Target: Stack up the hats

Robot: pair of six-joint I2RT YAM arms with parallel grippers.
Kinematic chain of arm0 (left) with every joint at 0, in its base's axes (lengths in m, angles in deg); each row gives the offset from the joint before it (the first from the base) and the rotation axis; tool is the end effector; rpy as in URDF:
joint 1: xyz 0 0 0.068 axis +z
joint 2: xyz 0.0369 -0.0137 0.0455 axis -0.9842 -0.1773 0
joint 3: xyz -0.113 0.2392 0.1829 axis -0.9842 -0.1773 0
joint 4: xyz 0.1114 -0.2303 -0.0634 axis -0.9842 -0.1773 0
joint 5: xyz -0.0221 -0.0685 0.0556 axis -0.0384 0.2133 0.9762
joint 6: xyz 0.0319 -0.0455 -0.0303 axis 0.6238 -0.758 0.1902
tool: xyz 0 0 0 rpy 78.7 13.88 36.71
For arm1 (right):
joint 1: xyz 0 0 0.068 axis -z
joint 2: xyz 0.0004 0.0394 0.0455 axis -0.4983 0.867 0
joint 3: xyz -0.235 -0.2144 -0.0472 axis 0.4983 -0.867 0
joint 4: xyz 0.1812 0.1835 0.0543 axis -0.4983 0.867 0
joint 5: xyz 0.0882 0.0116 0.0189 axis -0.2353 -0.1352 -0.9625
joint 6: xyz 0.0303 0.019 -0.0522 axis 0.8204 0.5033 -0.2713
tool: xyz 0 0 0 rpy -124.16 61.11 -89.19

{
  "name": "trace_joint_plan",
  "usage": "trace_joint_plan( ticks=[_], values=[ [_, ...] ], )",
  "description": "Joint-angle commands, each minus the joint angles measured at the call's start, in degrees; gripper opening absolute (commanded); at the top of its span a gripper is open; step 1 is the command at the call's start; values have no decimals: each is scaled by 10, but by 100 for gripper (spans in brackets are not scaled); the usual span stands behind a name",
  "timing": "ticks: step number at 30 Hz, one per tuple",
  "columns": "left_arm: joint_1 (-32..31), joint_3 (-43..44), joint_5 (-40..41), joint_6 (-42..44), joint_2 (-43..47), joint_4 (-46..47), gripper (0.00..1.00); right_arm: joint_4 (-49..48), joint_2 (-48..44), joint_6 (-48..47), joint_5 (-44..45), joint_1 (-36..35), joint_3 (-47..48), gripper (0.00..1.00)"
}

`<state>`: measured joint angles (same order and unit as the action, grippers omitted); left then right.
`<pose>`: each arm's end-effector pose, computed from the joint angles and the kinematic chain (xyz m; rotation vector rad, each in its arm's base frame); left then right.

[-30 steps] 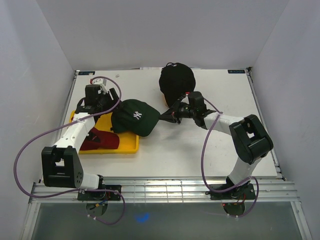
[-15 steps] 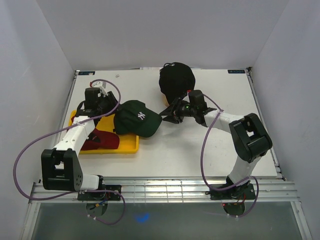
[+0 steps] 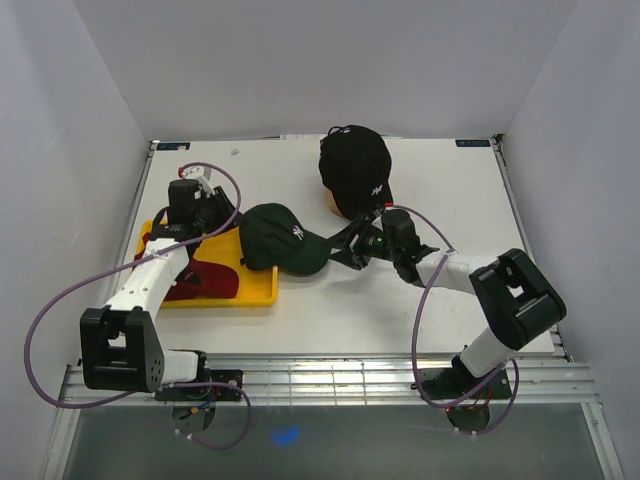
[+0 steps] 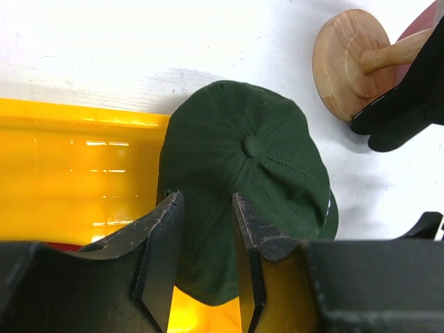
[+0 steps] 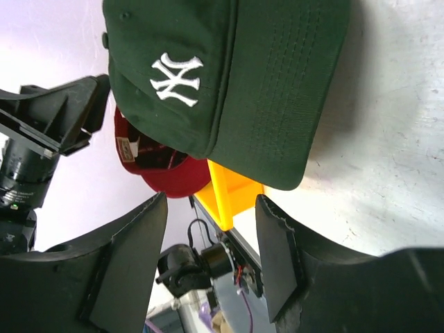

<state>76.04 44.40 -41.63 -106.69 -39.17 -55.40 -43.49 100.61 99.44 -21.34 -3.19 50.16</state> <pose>0.2835 -0.0295 0.3018 -0.2873 2.2412 -0.5216 0.2749 0.2018 0.2245 0.5213 2.2575 1.5077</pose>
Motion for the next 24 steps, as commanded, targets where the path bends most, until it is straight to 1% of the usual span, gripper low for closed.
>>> trace_joint_plan(
  ticks=[1, 4, 6, 8, 10, 11, 12, 13, 15, 18, 24],
  values=[
    [2, -11, -5, 3, 23, 3, 44, -44, -31, 23, 74, -17, -19, 60],
    [2, -12, -6, 3, 25, 1, 44, -44, -47, 31, 118, -26, -45, 60],
    [2, -9, -6, 5, 26, -6, 44, -43, -48, 25, 144, -25, -56, 63],
    [2, -4, -4, 6, 31, -14, 44, -48, -36, 18, 142, -23, -58, 63],
    [2, -1, 0, 7, 38, -22, 44, -96, -9, 24, 130, -23, -69, 62],
    [2, 1, 1, 7, 41, -24, 45, -118, -1, 42, 131, -24, -76, 62],
    [2, 7, 1, 7, 42, -28, 45, -174, 15, 52, 135, -26, -86, 62],
    [2, 12, 1, 6, 44, -32, 45, -201, 25, 60, 135, -26, -93, 62],
    [3, 25, 2, 5, 48, -47, 46, -235, 55, 71, 133, -26, -92, 62],
    [2, 41, 13, 7, 57, -69, 46, -252, 87, 82, 134, -30, -80, 61],
    [2, 58, 10, 5, 78, -95, 46, -329, 127, 104, 154, -35, -80, 62]
  ],
)
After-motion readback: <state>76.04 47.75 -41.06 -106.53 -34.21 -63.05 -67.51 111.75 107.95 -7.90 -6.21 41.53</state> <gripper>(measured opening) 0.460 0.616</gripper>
